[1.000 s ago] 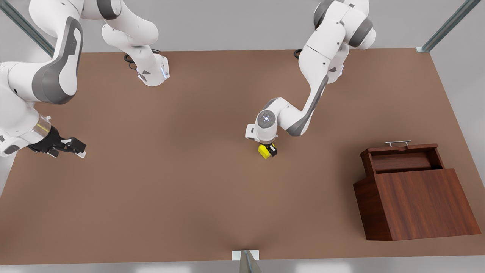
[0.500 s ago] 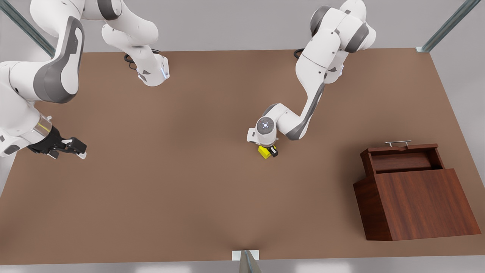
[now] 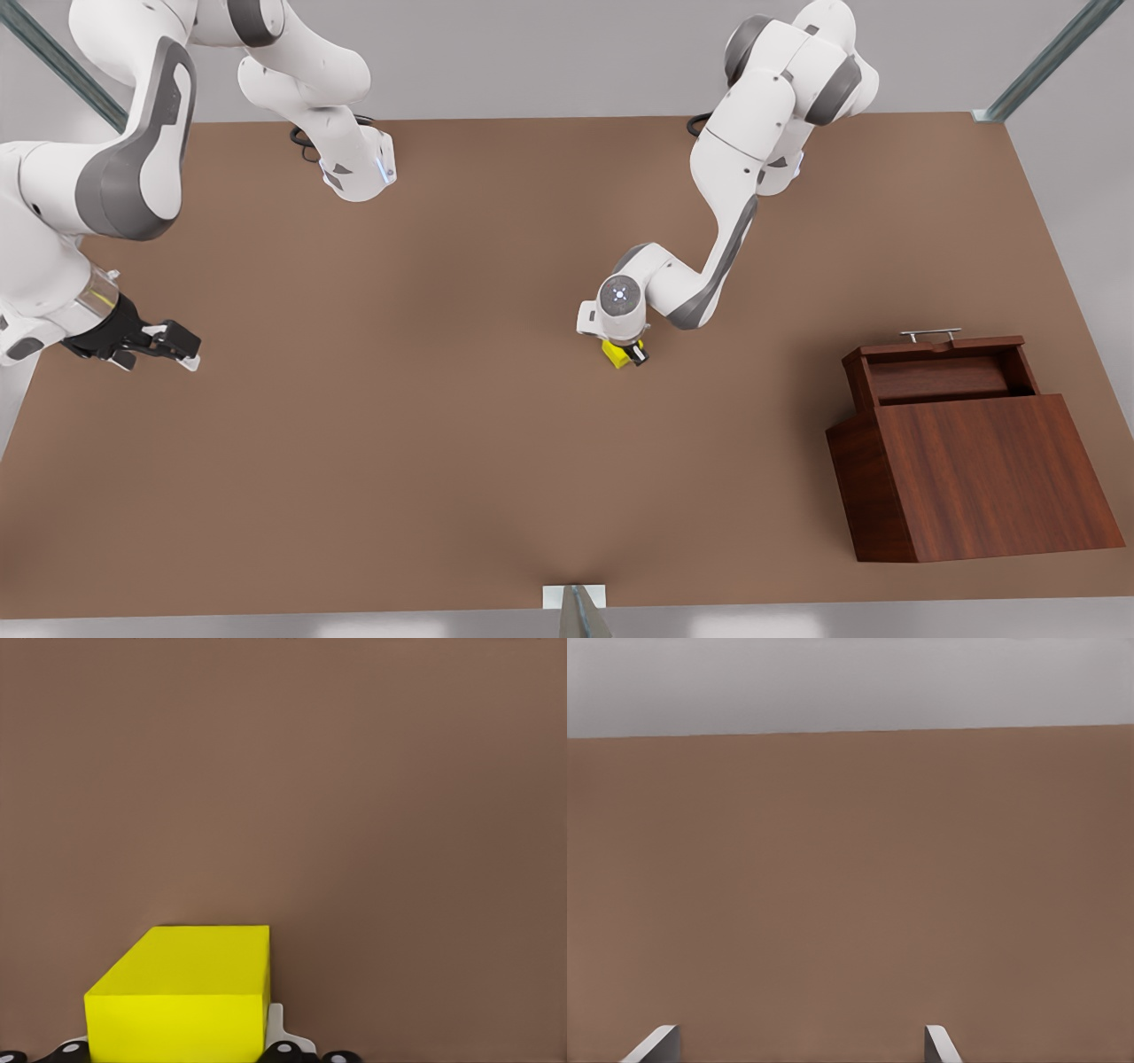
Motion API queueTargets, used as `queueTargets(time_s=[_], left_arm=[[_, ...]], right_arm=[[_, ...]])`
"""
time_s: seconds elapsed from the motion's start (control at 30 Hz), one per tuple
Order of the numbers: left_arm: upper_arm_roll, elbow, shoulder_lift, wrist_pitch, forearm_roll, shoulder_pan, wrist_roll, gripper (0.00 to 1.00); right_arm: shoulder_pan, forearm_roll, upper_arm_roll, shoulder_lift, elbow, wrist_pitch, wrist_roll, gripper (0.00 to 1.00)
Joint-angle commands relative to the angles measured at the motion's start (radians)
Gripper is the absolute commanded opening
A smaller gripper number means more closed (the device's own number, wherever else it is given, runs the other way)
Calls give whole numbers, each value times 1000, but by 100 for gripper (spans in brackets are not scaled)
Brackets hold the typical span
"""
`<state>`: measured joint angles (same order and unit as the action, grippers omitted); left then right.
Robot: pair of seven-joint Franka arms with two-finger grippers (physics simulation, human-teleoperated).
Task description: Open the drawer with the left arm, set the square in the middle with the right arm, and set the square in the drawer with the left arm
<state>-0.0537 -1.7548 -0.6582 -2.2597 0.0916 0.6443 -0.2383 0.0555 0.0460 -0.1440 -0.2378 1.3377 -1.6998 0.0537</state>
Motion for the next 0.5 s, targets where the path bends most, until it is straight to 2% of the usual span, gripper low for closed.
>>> queueTargets(time_s=[0.0,0.07,0.13,0.2,0.27,0.47], left_arm=[[0,1,2,0,-3,0,-1,69],[0,8,5,0,-3,0,-4,69],[5,78,35,144,-3,-5,-16,69],[20,78,114,209,-4,-9,-21,70],[75,78,198,290,-16,-12,-122,70],[291,78,305,413,-56,-12,-532,71]], right_arm=[[4,0,1,0,0,0,0,100],[3,0,1,2,0,-1,0,100],[3,0,1,2,0,0,0,100],[1,0,1,2,0,0,0,100],[1,0,1,2,0,0,-2,100],[1,0,1,0,0,0,-2,100]])
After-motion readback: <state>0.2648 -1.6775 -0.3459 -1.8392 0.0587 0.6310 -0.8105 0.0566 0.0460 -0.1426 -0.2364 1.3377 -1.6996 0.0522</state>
